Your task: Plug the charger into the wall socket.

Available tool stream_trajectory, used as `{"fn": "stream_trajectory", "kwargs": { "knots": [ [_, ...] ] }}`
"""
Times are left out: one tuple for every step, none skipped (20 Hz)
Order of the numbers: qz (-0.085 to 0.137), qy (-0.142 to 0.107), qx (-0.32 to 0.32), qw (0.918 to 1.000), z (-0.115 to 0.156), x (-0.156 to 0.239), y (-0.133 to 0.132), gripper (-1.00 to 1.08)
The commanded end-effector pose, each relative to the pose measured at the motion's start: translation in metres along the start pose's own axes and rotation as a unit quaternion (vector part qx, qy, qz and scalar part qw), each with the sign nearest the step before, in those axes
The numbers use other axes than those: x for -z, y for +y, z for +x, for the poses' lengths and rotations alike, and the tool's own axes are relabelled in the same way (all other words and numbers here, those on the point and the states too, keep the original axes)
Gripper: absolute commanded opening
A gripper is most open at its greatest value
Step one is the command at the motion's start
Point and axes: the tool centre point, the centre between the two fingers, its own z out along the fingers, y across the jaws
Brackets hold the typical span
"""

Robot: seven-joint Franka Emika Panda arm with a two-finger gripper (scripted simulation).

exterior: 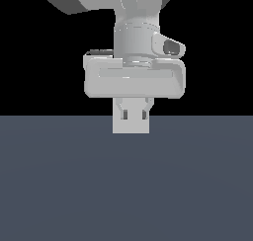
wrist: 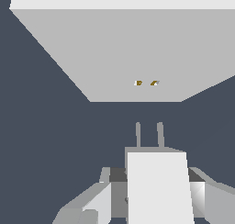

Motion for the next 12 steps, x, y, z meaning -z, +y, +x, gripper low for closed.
{"fn": "stream_trajectory", "kwargs": {
  "knots": [
    [0.000, 0.000, 0.000, 1.0000, 0.006, -0.001, 0.000, -1.00],
    [0.000, 0.000, 0.000, 1.0000, 0.009, -0.002, 0.000, -1.00],
    [0.000, 0.000, 0.000, 1.0000, 0.012, -0.003, 0.000, -1.00],
    [0.000, 0.000, 0.000, 1.0000, 0.016, -0.003, 0.000, -1.00],
    [0.000, 0.000, 0.000, 1.0000, 0.020, -0.004, 0.000, -1.00],
    [0.000, 0.000, 0.000, 1.0000, 0.024, -0.005, 0.000, -1.00],
    [0.000, 0.000, 0.000, 1.0000, 0.028, -0.006, 0.000, -1.00],
    [0.000, 0.000, 0.000, 1.0000, 0.031, -0.007, 0.000, -1.00],
    [0.000, 0.000, 0.000, 1.0000, 0.034, -0.007, 0.000, -1.00],
    [0.000, 0.000, 0.000, 1.0000, 0.036, -0.008, 0.000, -1.00],
    [0.000, 0.000, 0.000, 1.0000, 0.038, -0.008, 0.000, -1.00],
    [0.000, 0.000, 0.000, 1.0000, 0.040, -0.009, 0.000, -1.00]
  ]
}}
